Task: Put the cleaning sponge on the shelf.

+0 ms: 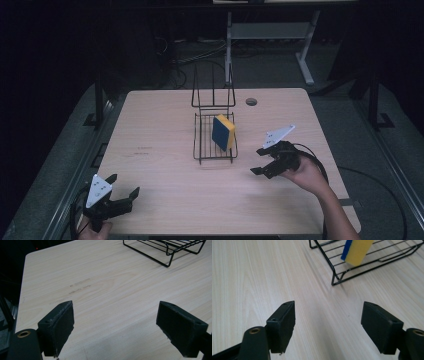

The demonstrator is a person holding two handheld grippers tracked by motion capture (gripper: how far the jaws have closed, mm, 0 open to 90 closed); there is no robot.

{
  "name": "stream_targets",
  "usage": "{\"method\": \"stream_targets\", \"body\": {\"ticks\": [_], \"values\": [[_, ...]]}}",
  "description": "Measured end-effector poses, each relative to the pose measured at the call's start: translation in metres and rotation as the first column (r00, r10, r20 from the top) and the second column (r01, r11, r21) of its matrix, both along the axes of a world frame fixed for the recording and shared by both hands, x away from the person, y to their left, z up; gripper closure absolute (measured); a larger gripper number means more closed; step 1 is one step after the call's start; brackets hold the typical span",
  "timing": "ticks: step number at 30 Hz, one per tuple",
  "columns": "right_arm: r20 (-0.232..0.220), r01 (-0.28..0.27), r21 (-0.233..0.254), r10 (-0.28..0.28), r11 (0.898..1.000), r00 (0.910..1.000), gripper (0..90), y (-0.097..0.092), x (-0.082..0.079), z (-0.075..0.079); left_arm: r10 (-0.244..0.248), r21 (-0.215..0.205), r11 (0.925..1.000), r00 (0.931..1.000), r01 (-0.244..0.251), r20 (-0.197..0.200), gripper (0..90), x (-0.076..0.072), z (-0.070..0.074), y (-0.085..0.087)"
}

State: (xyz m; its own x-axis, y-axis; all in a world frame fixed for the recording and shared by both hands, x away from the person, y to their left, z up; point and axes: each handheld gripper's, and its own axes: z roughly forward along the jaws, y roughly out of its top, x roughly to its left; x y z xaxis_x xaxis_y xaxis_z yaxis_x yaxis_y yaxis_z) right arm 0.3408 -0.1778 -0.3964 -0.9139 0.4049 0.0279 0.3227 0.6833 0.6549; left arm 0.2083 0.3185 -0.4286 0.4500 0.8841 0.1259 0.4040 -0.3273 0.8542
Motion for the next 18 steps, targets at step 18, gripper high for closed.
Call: {"method": "stream_targets", "body": {"ticks": [18], "values": [[-0.04, 0.07, 0.019, -0.069, 0.997, 0.9968, 27.1, -0.035, -0.038, -0.036, -0.004, 0.004, 1.0, 1.0, 0.004, -0.001, 14.1, 0.0, 0.0, -0.002]]}}
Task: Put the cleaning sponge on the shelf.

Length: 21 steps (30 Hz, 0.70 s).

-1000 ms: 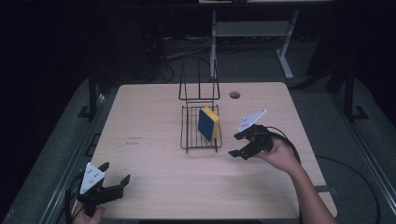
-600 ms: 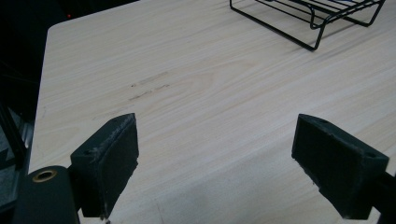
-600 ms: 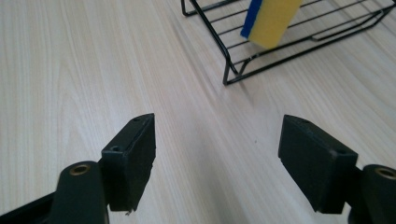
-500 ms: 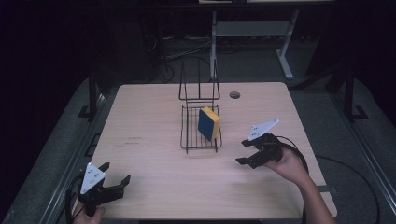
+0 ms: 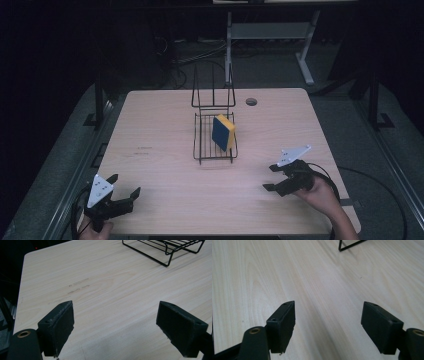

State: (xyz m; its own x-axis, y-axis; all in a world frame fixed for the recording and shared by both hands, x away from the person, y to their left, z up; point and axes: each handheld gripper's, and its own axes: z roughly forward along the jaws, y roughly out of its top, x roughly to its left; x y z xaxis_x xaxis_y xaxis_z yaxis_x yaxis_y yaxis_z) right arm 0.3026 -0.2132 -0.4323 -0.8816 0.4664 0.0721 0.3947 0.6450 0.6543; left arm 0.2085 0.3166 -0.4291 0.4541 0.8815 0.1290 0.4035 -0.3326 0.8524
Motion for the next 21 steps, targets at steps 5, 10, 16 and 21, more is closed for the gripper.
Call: {"method": "stream_targets", "body": {"ticks": [5, 10, 16, 21], "values": [[-0.007, 0.008, 0.005, -0.008, 1.0, 0.9999, 27.1, -0.005, -0.007, -0.003, -0.001, 0.0, 1.0, 1.0, 0.001, 0.0, 14.1, 0.0, 0.0, 0.0], [0.01, 0.011, -0.009, -0.01, 1.0, 0.9999, 27.1, -0.008, -0.016, -0.004, 0.001, 0.0, 1.0, 1.0, -0.001, -0.002, 14.1, 0.0, -0.001, 0.0], [0.017, 0.022, 0.002, -0.022, 1.0, 0.9996, 27.1, -0.013, -0.027, -0.011, -0.001, 0.002, 1.0, 1.0, 0.001, -0.003, 14.1, 0.0, -0.001, 0.0], [0.012, 0.033, 0.011, -0.034, 0.999, 0.9994, 27.1, -0.018, -0.033, -0.017, 0.003, 0.0, 1.0, 1.0, -0.003, -0.005, 14.1, 0.0, -0.002, 0.001]]}}
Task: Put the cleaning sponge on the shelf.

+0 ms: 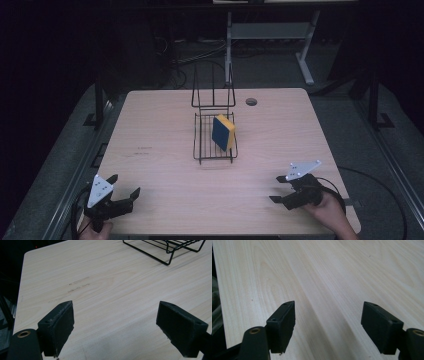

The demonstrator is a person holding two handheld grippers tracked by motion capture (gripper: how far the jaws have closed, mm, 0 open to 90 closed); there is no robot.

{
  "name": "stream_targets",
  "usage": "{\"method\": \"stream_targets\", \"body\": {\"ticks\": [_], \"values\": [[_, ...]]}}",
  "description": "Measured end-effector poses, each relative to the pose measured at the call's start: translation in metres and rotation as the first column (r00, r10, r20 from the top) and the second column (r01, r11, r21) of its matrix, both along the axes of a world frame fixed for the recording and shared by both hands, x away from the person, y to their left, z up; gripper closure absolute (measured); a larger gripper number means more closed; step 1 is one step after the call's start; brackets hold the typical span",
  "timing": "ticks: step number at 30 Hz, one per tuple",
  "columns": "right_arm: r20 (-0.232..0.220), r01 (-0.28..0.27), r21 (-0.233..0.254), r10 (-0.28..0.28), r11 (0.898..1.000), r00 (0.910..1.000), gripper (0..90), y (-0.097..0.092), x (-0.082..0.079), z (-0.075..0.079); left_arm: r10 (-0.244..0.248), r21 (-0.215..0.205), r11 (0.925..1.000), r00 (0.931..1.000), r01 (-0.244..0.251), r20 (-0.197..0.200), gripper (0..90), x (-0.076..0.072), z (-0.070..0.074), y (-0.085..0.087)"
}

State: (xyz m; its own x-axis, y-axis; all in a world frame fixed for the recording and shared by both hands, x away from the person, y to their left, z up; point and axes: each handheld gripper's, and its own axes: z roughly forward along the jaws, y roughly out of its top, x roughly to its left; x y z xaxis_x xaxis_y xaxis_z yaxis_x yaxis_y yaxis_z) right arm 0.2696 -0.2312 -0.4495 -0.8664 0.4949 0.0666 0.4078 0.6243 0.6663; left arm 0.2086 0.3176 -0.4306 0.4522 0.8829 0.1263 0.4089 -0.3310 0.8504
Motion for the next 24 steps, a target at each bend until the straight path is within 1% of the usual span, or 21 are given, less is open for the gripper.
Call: {"method": "stream_targets", "body": {"ticks": [4, 5, 11, 15, 18, 20, 24], "values": [[0.009, 0.007, 0.01, -0.007, 1.0, 0.9999, 27.1, -0.003, -0.005, -0.003, 0.001, -0.001, 1.0, 1.0, -0.001, -0.001, 14.1, 0.0, 0.0, 0.0], [0.005, 0.012, 0.01, -0.012, 1.0, 0.9999, 27.1, -0.004, -0.007, -0.004, 0.001, -0.001, 1.0, 1.0, -0.001, -0.002, 14.1, 0.0, 0.0, 0.0], [0.017, 0.022, 0.003, -0.022, 1.0, 0.9996, 27.1, -0.008, -0.014, -0.007, -0.001, 0.001, 1.0, 1.0, 0.001, -0.005, 14.1, 0.001, -0.001, 0.0], [0.036, 0.033, 0.009, -0.033, 0.999, 0.9988, 27.0, -0.01, -0.02, -0.008, -0.002, 0.005, 1.0, 1.0, 0.002, -0.009, 14.1, 0.001, -0.002, -0.002], [0.053, 0.056, 0.033, -0.057, 0.998, 0.9969, 26.7, -0.012, -0.024, -0.009, -0.006, 0.004, 1.0, 0.9999, 0.006, -0.011, 14.1, 0.002, -0.003, -0.002], [0.063, 0.07, 0.04, -0.073, 0.997, 0.9954, 25.9, -0.014, -0.027, -0.011, -0.002, 0.003, 1.0, 0.9999, 0.002, -0.014, 14.1, 0.002, -0.003, -0.002], [0.094, 0.084, 0.041, -0.087, 0.996, 0.9917, 25.9, -0.013, -0.032, -0.013, -0.009, 0.006, 0.9999, 0.9999, 0.009, -0.011, 14.1, 0.002, -0.003, -0.002]]}}
